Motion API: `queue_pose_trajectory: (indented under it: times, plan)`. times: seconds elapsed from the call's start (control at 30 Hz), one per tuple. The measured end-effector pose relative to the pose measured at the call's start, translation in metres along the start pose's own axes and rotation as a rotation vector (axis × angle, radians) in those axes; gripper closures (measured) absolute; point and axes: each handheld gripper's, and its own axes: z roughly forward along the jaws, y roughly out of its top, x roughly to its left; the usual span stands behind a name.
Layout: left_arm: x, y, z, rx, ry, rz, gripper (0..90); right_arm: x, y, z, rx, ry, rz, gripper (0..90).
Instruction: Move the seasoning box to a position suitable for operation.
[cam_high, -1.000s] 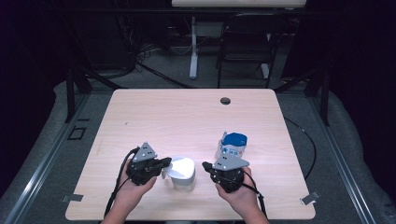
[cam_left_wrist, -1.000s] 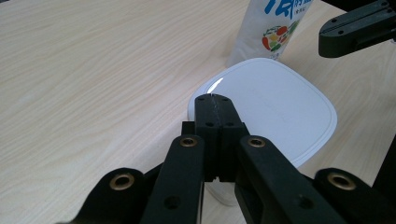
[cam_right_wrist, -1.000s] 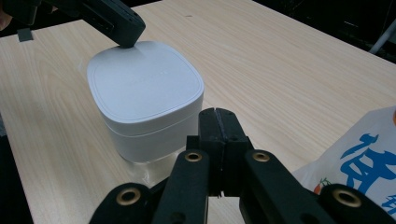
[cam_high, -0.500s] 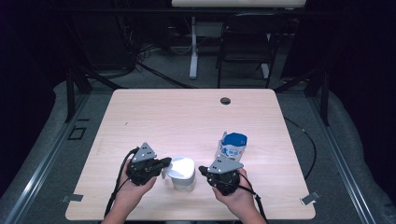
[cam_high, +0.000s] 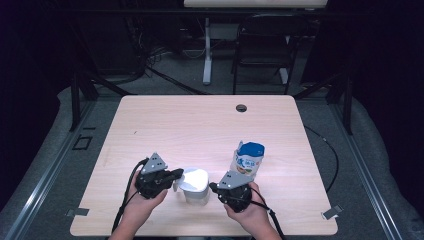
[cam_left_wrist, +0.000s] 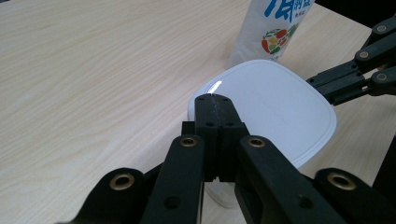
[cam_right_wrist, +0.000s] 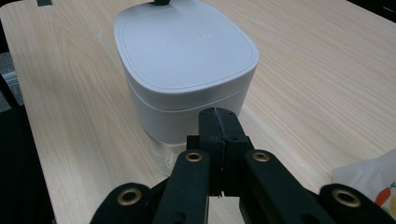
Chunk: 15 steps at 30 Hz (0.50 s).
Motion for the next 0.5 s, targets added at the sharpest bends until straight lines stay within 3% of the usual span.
queue_pose_trajectory:
  times: [0.5]
  plan:
    - [0.0001,-0.0001,0.0002,-0.001,-0.002,-0.001,90.0,0.0019,0.0001,0.0006,-0.010,-0.001,-0.003,90.0]
